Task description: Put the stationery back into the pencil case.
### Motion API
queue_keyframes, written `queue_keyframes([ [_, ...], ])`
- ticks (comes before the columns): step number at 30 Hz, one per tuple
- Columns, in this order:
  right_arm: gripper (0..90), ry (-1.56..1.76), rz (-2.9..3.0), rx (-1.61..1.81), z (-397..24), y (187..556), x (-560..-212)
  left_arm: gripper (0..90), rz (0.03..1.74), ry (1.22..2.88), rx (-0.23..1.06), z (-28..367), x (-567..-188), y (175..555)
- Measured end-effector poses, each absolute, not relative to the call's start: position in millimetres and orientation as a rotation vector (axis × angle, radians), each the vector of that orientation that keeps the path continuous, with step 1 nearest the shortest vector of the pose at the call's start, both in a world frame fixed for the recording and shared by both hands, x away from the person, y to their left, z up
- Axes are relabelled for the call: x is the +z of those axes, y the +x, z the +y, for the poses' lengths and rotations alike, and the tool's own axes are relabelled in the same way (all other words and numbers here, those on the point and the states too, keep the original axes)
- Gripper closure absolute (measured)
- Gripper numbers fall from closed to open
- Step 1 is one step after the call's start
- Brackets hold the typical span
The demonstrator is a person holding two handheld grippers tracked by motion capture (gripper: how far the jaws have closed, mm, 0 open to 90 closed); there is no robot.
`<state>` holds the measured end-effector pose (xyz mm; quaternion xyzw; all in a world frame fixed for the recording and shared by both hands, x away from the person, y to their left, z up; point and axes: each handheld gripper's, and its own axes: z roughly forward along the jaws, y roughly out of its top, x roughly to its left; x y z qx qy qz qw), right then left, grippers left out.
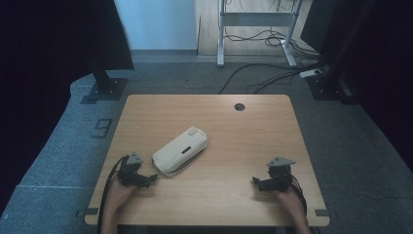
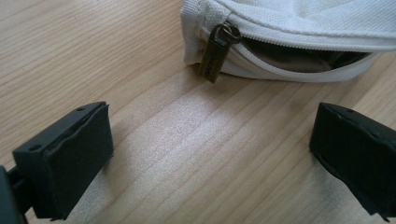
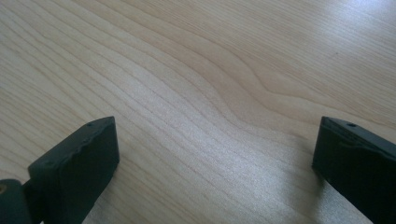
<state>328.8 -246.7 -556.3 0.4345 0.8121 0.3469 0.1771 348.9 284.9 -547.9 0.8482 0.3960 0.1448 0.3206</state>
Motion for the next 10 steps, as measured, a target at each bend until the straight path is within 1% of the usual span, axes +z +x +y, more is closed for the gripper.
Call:
queue_keyframes([
  [10, 0.3, 1.229, 2.295, 0.981, -247.3, 326.9, -556.8, 0.0, 1.071, 2.219, 0.392, 283.2, -548.0, 348.1],
])
